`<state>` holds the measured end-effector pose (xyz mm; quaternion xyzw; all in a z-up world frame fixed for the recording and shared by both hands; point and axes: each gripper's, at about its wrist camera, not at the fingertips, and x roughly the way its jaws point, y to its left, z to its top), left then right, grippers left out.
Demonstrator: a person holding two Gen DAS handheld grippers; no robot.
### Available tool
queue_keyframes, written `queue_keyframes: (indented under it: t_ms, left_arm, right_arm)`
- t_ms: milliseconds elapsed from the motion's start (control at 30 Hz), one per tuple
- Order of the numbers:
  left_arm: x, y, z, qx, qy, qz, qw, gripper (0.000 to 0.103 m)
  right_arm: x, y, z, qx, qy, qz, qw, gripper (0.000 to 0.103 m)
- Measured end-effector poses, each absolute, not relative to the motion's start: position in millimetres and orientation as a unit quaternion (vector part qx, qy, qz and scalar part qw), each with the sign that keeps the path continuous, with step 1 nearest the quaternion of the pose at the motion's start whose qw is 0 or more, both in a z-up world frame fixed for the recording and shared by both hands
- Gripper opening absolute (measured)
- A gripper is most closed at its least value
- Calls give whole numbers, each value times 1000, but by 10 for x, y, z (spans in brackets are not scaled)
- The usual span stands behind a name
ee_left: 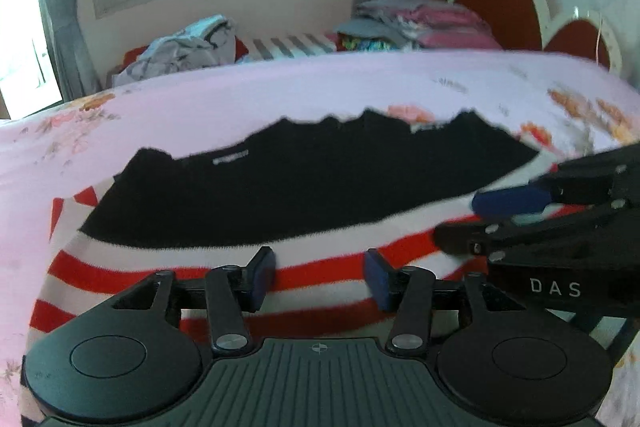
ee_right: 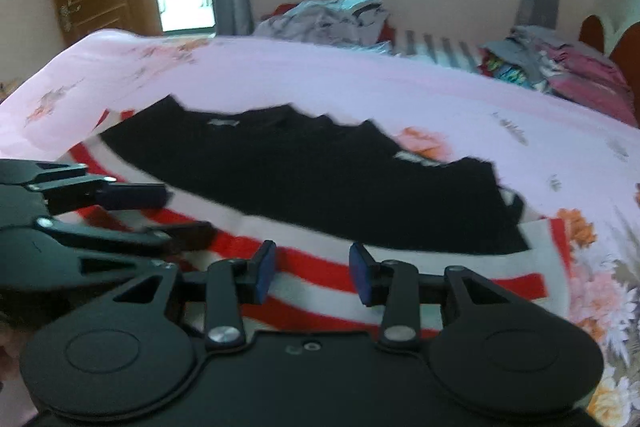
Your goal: Fold small clothes
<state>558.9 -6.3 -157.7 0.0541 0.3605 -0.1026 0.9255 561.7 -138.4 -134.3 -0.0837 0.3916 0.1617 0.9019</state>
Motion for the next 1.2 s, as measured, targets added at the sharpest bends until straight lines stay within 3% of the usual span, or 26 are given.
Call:
queue_keyframes:
  t_ms: [267, 333, 400, 633, 867, 1200]
  left_arm:
    - [5420, 481, -1495, 55, 362, -57, 929, 52]
    - [5351, 809, -1529, 27, 368, -36, 929, 65]
    - [5276, 1002, -1528, -5, 368, -36, 929, 66]
    - [4925, 655, -1372, -5, 350, -63, 934, 66]
    - [4638, 169, -1523, 46, 373, -93, 922, 67]
    - [4495, 550, -1483, 49, 370, -75, 924, 66]
  right_arm:
    - [5534, -1800, -1370, -93, 407, 79, 905, 39]
    - [5496, -2127, -1372, -57, 418, 50, 905, 40]
    - [5442, -2262, -1372, -57, 424, 41, 903, 34]
    - [5123, -1766, -1136, -60, 409, 96, 906, 38]
    - [4858, -1206, -1385, -75, 458, 125, 877, 38]
    - [4690, -1491, -1338, -80, 453, 67, 886, 36]
